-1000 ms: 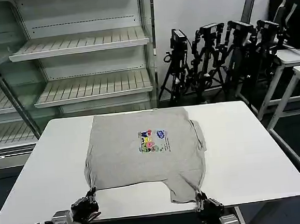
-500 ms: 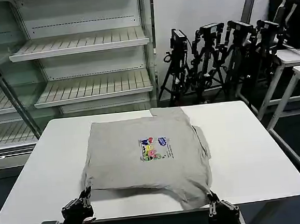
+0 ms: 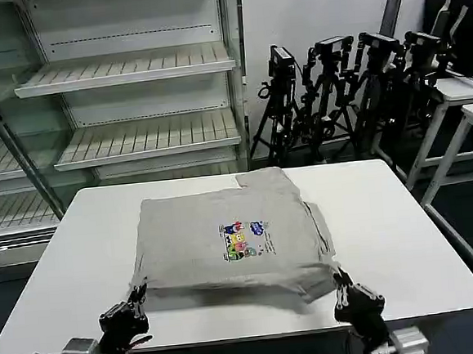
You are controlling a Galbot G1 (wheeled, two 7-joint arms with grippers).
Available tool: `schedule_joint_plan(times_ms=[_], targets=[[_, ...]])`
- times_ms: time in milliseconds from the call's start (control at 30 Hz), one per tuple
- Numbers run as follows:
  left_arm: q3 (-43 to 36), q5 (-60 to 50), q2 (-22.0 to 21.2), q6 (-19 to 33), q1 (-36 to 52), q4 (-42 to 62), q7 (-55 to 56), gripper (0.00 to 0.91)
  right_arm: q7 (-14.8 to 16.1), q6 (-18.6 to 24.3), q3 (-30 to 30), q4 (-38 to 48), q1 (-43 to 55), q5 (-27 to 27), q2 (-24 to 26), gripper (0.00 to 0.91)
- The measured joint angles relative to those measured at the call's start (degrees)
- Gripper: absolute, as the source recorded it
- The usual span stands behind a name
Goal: Fold and organize the clothes.
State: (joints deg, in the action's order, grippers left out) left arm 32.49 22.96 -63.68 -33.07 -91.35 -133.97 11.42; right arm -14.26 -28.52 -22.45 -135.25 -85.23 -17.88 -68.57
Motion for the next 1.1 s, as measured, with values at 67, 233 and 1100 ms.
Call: schedule_joint_plan(times_ms=[67,233,1100], targets=[[-0.4,0.3,0.7,0.0,1.6,1.5,-0.1,0.040,-0.2,-0.3,0.7,1.7,2.6,-0.9,0.5,0.000],[-1.5,0.5,2.5,0.0,5.6,4.8,-0.2,0.040,-0.4,-1.0,3.0,5.9,8.8,-2.8,2.2,0.000],[-4.3,0.1,4.2,1.3,13.7,12.9,-0.5,0.907,0.2,-0.7,10.0,19.8,21.6,-0.1,2.4,0.907]])
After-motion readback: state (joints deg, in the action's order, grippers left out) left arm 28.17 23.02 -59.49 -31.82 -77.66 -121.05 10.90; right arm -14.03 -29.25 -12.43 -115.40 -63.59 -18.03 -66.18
